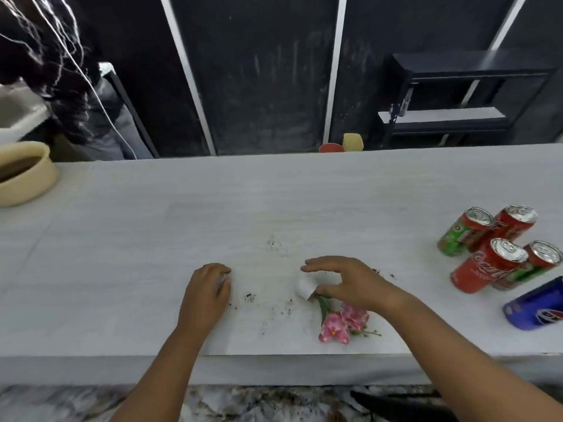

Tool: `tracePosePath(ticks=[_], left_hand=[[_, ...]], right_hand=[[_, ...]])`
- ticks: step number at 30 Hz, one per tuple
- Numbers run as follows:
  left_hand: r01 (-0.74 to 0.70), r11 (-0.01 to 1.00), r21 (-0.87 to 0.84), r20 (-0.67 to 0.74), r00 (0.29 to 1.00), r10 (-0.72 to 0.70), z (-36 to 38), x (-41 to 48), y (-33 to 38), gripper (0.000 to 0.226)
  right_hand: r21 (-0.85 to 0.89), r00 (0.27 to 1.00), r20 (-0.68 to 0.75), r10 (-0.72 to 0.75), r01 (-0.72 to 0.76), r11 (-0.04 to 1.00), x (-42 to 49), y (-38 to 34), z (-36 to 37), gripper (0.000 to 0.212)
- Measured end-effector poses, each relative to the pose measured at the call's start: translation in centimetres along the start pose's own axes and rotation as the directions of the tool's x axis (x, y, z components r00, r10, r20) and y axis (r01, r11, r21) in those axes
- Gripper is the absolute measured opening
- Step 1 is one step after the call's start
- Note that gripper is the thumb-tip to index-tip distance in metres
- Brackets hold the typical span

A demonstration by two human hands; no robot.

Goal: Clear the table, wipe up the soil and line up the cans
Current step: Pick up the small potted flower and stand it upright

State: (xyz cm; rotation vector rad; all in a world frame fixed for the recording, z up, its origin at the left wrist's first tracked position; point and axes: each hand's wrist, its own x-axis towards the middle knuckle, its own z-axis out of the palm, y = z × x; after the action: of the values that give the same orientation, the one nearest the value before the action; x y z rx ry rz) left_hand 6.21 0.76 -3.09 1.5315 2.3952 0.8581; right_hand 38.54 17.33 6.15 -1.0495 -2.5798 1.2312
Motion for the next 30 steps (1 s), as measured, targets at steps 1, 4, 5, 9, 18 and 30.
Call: tracePosePath(ticks=[1, 4, 5, 9, 18, 30], left_hand=[[-0.018, 1.0, 0.0, 0.001, 1.0, 0.018, 0.0, -0.2, -0.4, 0.03], [-0.055, 0.998, 0.004, -0.028, 0.998, 0.055, 0.3, -0.5, -0.8, 0.04], [-0.059, 0.998, 0.011, -0.039, 0.997, 0.059, 0.4, -0.5, -0.8, 0.038], [-0.076, 0.996, 0.038, -0.057, 0.995, 0.078, 0.8, -0.5, -1.3, 0.027], [-0.12, 0.991, 0.054, -0.082, 0.989, 0.124, 0.9, -0.4, -1.3, 0.031], [-0.118, 0.992, 0.041, -0.099, 0.988, 0.122, 1.0, -0.5, -1.3, 0.031]], right_hand=[[-0.01, 0.999, 0.051, 0.009, -0.008, 1.0, 0.9, -0.1, 0.0, 0.049], [0.012, 0.995, 0.095, 0.029, -0.03, 0.999, 2.5, 0.2, 0.4, 0.041], [0.034, 0.997, 0.076, 0.026, -0.029, 0.999, 2.7, 0.4, 0.6, 0.038], [0.065, 0.996, -0.077, 0.035, -0.03, 0.997, 2.9, 1.4, 1.4, 0.037], [0.05, 0.963, -0.267, 0.043, -0.03, 0.998, 2.9, 2.2, 2.3, 0.023], [0.065, 0.942, -0.333, 0.038, -0.017, 0.998, 2.3, 2.8, 3.4, 0.009]])
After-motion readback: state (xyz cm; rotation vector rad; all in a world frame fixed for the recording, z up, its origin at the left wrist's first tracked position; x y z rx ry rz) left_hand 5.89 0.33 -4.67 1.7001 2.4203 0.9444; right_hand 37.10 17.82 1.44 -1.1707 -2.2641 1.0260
